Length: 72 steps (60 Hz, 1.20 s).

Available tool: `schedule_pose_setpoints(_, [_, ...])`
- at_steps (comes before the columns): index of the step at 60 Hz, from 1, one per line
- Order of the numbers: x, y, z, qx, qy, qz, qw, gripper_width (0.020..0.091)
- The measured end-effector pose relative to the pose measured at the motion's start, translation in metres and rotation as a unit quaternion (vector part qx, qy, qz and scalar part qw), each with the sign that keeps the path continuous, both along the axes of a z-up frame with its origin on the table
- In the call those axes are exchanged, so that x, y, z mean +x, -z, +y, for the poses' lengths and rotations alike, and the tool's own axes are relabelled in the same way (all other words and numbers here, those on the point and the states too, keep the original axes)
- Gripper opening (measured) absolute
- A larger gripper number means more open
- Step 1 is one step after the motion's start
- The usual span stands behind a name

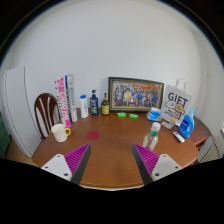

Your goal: Pour water

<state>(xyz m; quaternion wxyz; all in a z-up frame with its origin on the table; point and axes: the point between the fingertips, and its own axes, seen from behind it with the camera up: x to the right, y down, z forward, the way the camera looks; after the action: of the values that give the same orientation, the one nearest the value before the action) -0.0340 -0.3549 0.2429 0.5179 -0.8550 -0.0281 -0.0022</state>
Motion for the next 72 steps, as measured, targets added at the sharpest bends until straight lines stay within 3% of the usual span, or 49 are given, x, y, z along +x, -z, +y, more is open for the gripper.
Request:
schedule_pose_setpoints(17, [0.138,0.100,0.059,-0.009,0.043,-0.010,0.999,0.0856])
schedule_pose_setpoints(37, [0.203,0.160,0.177,0.033,0.035,0.005,0.999,0.0850])
schedule_pose_setpoints(40, [0.202,0.167,0.188,0.037,0.026,0.011,0.999,0.0801])
schedule_pose_setpoints(49, [0.190,0.184,0.203,0.036,-0.006,0.025,0.999,0.0552])
schedule_pose_setpoints(63, [0.193,0.183,0.206,0.044,0.000,0.020,0.999,0.0432])
schedule_pose_setpoints(72, [0.197,0.170,0.213,0.040,0.007,-0.014,0.999,0.0432])
